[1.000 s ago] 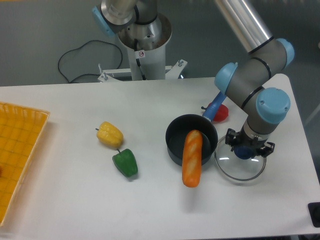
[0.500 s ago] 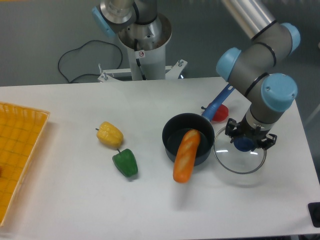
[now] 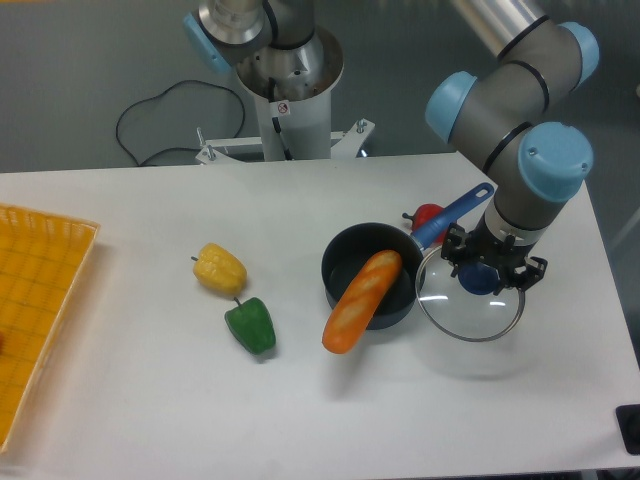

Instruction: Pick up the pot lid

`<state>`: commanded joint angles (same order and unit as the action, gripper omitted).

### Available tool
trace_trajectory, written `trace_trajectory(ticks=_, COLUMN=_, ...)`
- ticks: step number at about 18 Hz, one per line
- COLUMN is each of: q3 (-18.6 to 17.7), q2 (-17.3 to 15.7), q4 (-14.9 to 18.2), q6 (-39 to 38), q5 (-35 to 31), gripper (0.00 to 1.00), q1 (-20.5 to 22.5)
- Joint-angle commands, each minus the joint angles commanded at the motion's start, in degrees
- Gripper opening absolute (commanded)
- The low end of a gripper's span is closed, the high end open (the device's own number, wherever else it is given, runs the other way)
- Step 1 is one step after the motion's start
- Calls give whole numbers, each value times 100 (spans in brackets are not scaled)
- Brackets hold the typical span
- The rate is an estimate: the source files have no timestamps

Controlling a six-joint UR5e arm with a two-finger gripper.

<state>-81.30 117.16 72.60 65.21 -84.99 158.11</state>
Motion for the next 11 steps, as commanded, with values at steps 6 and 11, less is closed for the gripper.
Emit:
trace_trajectory(ticks=6, q3=27, q2=-35, q4=0, q6=62, q5=88, gripper=55, q1=-26)
trace_trajectory(ticks=11, q3=18, q2=-70, q4=17, q6=114, q5=97, gripper=55, q1=-35)
